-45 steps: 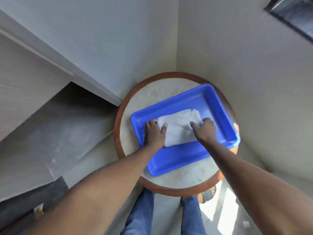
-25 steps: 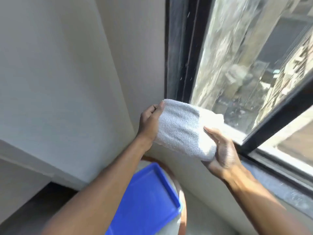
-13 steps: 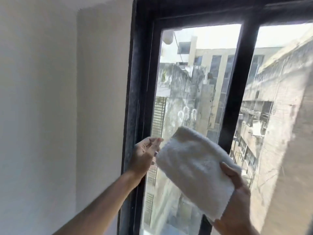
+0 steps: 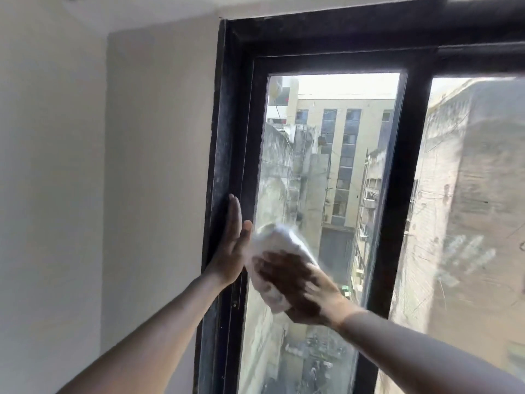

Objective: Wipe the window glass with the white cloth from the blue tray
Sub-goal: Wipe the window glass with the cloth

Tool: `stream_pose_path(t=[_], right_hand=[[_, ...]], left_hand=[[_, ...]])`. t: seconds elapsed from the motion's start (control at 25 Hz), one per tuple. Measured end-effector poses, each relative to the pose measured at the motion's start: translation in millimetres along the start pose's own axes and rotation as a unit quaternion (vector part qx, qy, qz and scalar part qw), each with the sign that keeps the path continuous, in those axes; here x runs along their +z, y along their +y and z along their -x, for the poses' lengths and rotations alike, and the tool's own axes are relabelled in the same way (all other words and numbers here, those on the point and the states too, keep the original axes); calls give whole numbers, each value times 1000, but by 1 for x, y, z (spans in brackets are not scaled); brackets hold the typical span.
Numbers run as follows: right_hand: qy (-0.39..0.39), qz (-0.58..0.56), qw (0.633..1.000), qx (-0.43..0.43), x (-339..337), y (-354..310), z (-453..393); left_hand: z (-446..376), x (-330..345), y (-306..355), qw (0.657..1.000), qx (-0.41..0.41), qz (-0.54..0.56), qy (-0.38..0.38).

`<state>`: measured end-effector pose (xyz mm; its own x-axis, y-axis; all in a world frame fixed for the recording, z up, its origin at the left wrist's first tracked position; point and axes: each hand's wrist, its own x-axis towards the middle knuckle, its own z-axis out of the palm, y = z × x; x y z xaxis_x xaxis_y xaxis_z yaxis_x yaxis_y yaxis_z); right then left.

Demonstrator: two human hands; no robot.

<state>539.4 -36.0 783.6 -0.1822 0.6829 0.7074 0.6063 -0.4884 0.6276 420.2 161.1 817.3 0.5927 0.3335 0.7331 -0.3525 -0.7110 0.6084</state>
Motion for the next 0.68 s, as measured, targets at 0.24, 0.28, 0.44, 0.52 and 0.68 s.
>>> stream_pose_path(t=[0.24, 0.28, 0.44, 0.52, 0.68], right_hand=[[86, -129, 966, 206, -17, 77, -90], [65, -109, 970, 209, -20, 68, -91], [-158, -135, 971, -114, -22, 79, -64], [5, -261, 954, 146, -45, 122, -81], [-63, 35, 996, -54, -41, 87, -34]], left_hand=[[0, 1, -2, 1000, 14, 1, -12], [0, 4, -3, 1000, 17, -16, -9], [-2, 6, -4, 999, 21, -41, -14], [-2, 6, -4, 998, 11, -55, -16], [1, 4, -7, 999, 22, -29, -6]])
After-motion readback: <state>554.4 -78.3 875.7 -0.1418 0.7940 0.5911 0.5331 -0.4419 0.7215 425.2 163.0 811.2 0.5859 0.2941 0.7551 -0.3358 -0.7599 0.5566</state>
